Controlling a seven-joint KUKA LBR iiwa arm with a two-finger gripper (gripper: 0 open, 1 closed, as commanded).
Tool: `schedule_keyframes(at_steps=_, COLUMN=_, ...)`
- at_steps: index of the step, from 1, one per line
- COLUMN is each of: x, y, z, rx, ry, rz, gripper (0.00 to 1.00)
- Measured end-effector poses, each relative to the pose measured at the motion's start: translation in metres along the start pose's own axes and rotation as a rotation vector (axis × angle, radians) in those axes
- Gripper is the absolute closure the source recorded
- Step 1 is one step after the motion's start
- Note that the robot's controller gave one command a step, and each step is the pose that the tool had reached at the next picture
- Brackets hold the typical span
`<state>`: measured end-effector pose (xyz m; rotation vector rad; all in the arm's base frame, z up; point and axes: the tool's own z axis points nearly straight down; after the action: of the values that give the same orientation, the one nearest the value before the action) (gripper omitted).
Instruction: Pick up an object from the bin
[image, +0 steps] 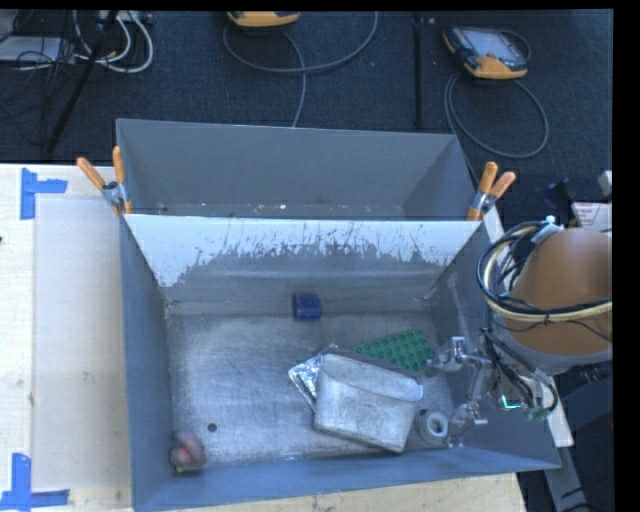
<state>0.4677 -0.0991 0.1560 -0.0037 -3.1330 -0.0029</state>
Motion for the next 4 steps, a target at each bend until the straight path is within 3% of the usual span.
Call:
schedule_keyframes(at_steps=1, x=-0.0124, y=-0.0281, z=0.0762, rx=0.005, ry=-0.016, rz=-0.366, gripper=0.00)
schedule_keyframes(at_steps=2, x=-0.0106, y=-0.0276, z=0.0769, rx=0.003, ry=-0.008, rz=-0.370, gripper=1.00)
schedule_keyframes(at_steps=3, x=-0.0127, y=-0.0270, z=0.0757, rx=0.003, ry=-0.013, rz=-0.372, gripper=0.00)
schedule_keyframes(at_steps=4, x=-0.0106, y=-0.0274, z=0.0769, rx=0.003, ry=-0.008, rz=-0.374, gripper=1.00)
